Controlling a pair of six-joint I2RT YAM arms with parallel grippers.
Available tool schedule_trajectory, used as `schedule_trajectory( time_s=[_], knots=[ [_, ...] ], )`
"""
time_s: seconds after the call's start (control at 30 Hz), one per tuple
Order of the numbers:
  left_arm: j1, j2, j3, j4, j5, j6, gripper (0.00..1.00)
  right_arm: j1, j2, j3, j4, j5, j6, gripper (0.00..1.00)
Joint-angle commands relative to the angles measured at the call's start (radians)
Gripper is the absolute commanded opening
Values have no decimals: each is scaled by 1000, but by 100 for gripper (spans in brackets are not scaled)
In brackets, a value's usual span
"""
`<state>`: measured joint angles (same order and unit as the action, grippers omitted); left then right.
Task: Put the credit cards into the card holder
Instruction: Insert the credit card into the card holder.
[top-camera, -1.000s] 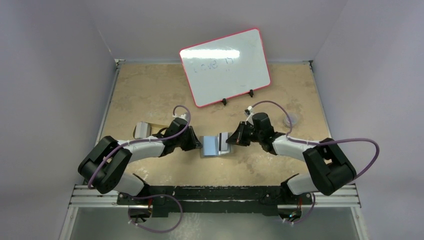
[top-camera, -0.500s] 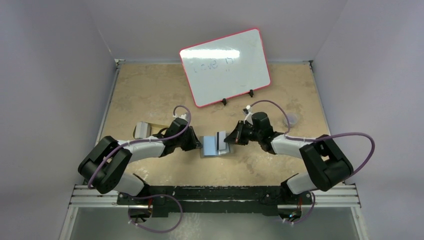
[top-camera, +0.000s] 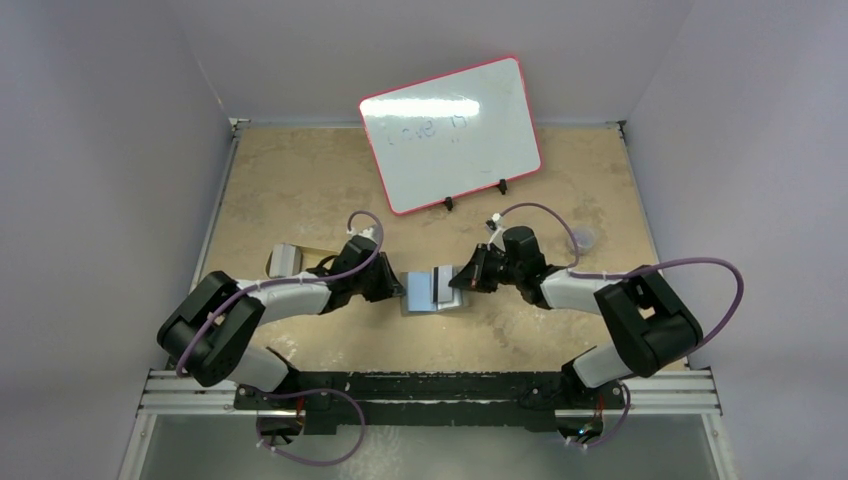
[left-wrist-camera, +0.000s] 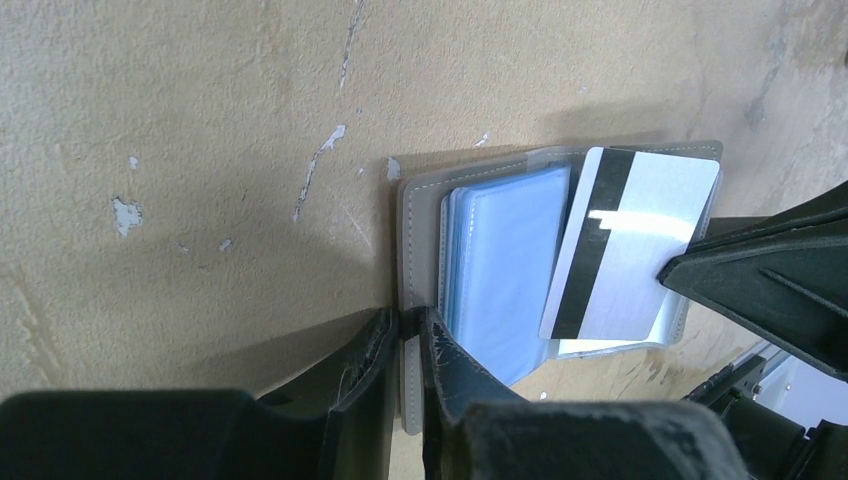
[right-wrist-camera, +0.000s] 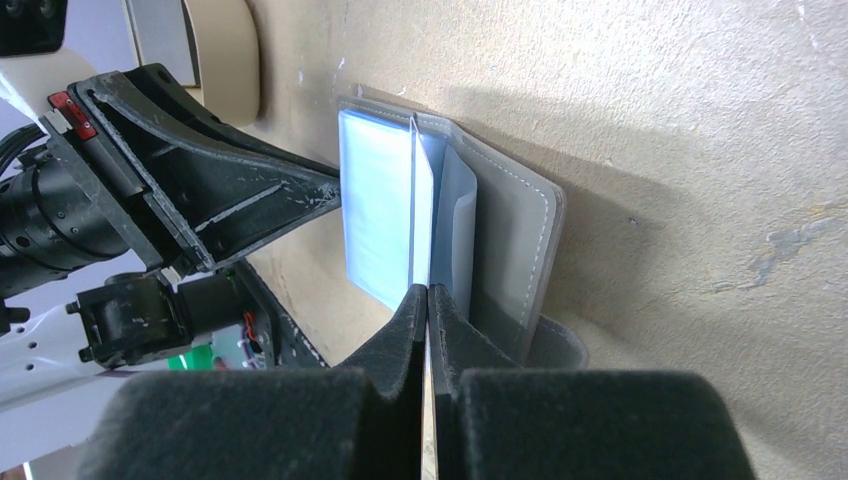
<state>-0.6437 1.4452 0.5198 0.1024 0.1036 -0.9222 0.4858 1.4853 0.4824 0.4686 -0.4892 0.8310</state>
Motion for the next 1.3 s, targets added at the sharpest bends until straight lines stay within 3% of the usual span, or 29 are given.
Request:
schedule_trajectory(
  time_s=[0.0, 0.63, 1.27],
  knots=[
    [-9, 28, 12, -46, -33, 32, 13, -3, -24, -8, 5, 13, -37, 0],
    [-15, 29, 19, -57, -42, 21, 13, -3, -10, -33, 17, 54, -82, 0],
    [-31, 56, 25, -56, -43, 14, 12, -1, 43, -58, 82, 22, -12, 0]
  ],
)
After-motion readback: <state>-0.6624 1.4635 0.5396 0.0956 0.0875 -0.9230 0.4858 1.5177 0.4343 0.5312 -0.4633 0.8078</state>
